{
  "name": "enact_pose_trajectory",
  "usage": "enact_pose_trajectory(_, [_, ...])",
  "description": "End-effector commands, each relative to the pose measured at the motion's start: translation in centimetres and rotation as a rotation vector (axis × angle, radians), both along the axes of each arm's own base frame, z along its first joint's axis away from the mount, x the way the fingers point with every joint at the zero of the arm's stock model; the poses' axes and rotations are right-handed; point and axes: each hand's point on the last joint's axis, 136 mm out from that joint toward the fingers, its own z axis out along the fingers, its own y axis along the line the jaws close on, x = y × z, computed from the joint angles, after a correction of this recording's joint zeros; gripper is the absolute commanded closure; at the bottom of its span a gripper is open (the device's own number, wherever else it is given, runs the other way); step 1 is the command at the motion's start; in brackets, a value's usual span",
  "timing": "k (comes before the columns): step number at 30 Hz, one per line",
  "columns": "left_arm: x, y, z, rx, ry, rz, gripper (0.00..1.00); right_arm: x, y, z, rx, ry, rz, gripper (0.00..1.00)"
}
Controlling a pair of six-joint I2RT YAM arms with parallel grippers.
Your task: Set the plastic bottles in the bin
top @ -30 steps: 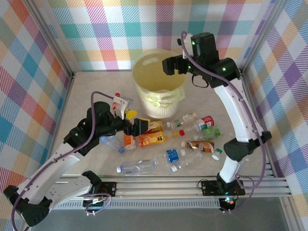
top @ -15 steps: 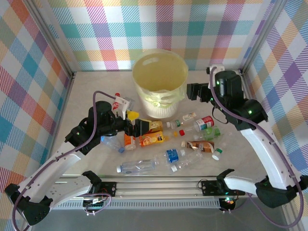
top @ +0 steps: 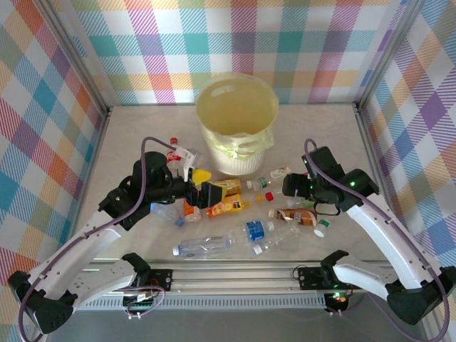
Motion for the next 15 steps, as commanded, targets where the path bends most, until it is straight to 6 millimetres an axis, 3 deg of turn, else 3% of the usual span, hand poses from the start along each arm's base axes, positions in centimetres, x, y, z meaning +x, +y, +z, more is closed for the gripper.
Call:
enact_pose_trajectory(1, [-1.4, -0.2, -0.3, -0.001, -0.01, -0.05, 0.0, -1.6, 0.4, -0.3, 0.08, 0.018, -0.007, 0.09])
enact_pose_trajectory(6, [-1.9, -0.3, -2.3, 0.079, 0.024, -0.041, 0.0, -2.0, 1.9, -0.7, 0.144, 0.021, 0.063, 0.07])
enact_pose_trajectory(11, [-2.7, -1.4, -4.7, 0.178, 0.047, -0.061, 0.0, -3.5, -0.3, -1.8, 0.098, 0.108, -0.076, 0.1])
enact_pose_trajectory(13, [-3.2, -2.0, -4.7, 0.18, 0.036, -0.095, 0.0, -4.4, -1.6, -2.5, 0.068, 0.156, -0.182, 0.13])
enact_pose_trajectory(15, [-3.6, -2.6, -4.5, 0.177, 0.006, -0.127, 0.0, -5.1, -1.7, -3.3, 0.085, 0.197, -0.224, 0.14])
